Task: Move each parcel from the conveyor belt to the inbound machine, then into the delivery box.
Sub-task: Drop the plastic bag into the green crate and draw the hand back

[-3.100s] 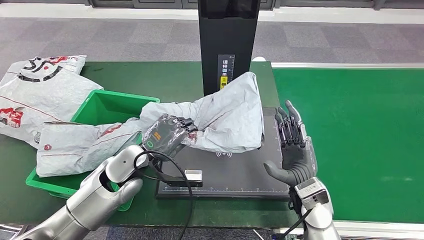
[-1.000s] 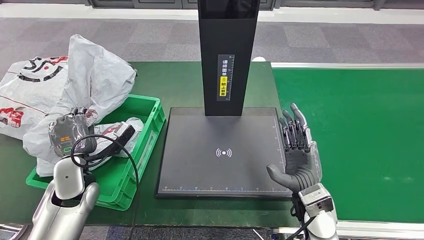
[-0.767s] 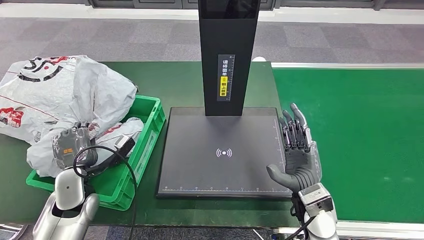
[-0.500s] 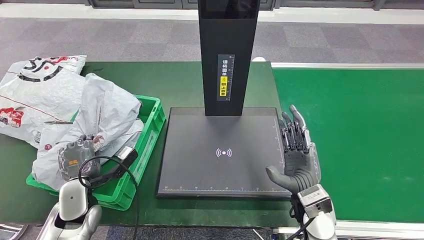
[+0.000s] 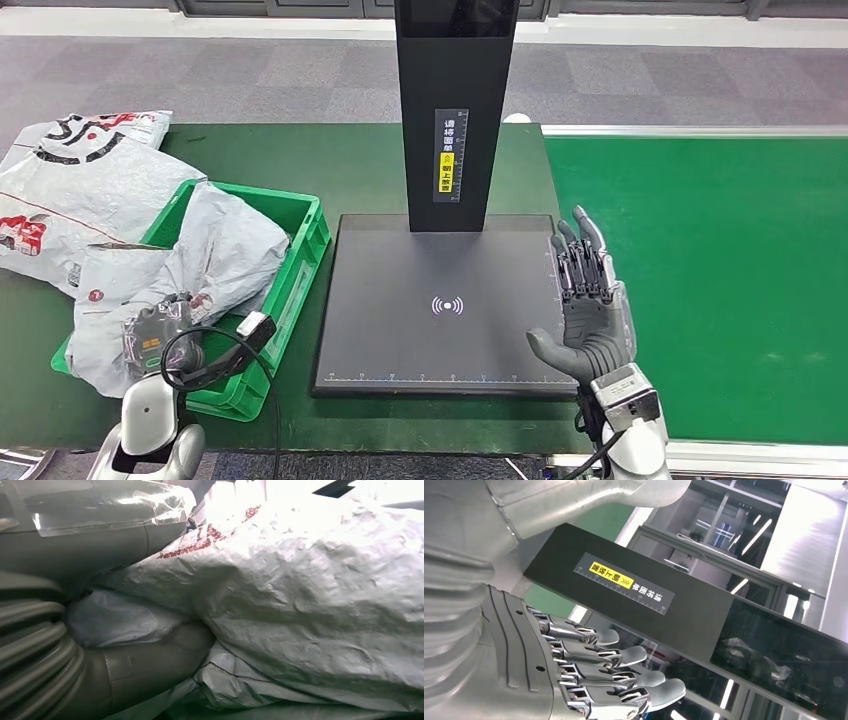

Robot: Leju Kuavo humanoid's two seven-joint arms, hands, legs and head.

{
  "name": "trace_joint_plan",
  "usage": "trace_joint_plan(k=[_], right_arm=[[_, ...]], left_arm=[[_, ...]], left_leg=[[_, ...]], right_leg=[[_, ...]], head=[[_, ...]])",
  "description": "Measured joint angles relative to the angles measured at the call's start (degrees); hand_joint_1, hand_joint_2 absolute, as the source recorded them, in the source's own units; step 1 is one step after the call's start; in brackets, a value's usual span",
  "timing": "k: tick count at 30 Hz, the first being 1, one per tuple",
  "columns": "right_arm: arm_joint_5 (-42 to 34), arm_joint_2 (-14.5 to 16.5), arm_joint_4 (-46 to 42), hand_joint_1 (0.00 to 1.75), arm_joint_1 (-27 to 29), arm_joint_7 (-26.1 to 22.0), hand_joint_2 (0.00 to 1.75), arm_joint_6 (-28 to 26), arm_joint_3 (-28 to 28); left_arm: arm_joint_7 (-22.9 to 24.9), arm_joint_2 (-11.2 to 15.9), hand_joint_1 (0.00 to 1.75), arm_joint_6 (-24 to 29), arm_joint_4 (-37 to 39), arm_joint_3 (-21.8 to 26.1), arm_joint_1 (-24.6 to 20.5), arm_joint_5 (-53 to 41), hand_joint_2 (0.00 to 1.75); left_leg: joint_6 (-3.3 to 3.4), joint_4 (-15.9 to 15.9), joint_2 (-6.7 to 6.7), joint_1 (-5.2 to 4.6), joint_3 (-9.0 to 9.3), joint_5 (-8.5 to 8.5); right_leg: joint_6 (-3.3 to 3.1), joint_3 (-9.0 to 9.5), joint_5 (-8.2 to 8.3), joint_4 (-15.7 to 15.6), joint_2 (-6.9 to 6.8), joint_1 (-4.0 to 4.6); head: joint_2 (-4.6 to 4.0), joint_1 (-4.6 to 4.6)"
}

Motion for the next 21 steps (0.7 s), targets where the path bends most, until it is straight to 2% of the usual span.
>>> trace_joint_plan(k=[16,17,20,21], right_arm=[[0.69,0.19,0.17,0.0,0.1,-0.51,1.75,0.62,0.0],[0.71,0.19,0.2,0.0,0.1,-0.56,1.75,0.62,0.0],[0.75,0.19,0.22,0.0,0.1,-0.66,1.75,0.62,0.0],[0.78,0.19,0.22,0.0,0.08,-0.68,1.75,0.62,0.0]], left_arm=[[-1.55,-0.45,1.71,4.03,1.27,6.62,-0.35,0.0,1.75],[-1.74,-0.44,1.45,4.24,1.47,7.13,-0.57,0.0,1.75],[-2.37,-0.28,0.4,4.72,2.7,8.58,-1.82,0.0,1.75],[-2.58,-0.21,0.28,4.84,3.45,8.94,-2.49,0.0,1.75]], left_leg=[[-0.01,-0.01,0.02,0.01,0.0,0.0],[-0.01,-0.01,0.02,0.01,0.0,0.0],[0.0,-0.01,0.01,0.01,0.0,0.0],[0.0,0.0,0.0,0.01,0.0,0.0]], right_leg=[[0.0,-0.02,0.0,0.0,0.0,0.02],[0.0,-0.02,0.0,0.0,0.0,0.01],[0.0,-0.02,0.0,0.0,0.0,0.01],[0.0,-0.01,0.0,0.0,-0.01,0.01]], head=[[0.0,0.0],[0.0,0.0],[0.0,0.0],[0.0,0.0]])
